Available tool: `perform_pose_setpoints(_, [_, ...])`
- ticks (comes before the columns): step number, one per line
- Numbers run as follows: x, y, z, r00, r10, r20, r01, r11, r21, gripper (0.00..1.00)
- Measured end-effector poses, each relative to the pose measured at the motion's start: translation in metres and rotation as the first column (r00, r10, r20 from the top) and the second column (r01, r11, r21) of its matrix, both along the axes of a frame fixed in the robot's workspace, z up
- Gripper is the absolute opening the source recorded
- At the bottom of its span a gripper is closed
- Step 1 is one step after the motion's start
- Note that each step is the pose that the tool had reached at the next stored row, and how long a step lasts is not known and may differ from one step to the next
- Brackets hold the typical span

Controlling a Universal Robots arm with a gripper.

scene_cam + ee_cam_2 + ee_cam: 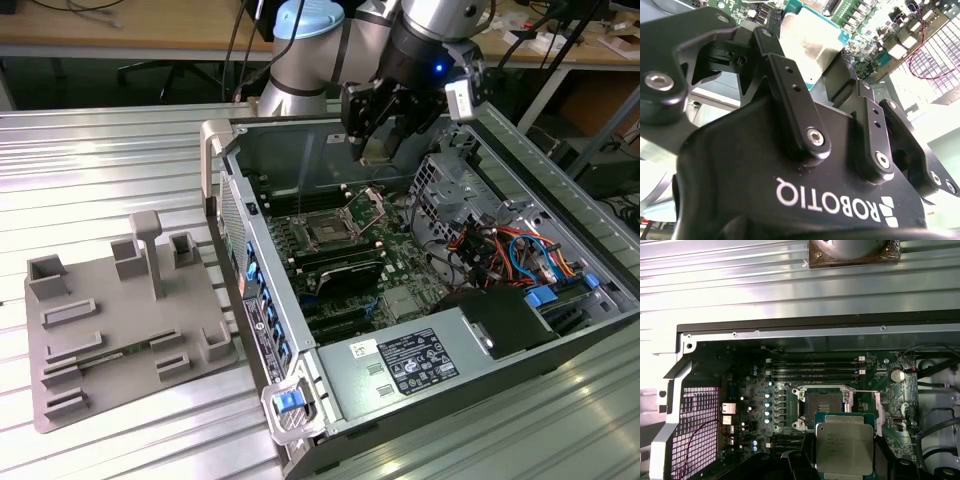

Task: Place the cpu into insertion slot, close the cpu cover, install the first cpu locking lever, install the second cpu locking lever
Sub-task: 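Place the cpu into insertion slot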

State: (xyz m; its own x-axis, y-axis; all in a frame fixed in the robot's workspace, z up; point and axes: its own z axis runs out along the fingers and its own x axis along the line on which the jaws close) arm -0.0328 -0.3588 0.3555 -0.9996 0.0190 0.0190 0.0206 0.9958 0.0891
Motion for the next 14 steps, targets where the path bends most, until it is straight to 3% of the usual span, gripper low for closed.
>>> perform_pose_setpoints(14, [0.0000, 0.0000, -0.0026, 1.0000, 0.000, 0.0000, 0.000, 1.0000, 0.0001, 0.55])
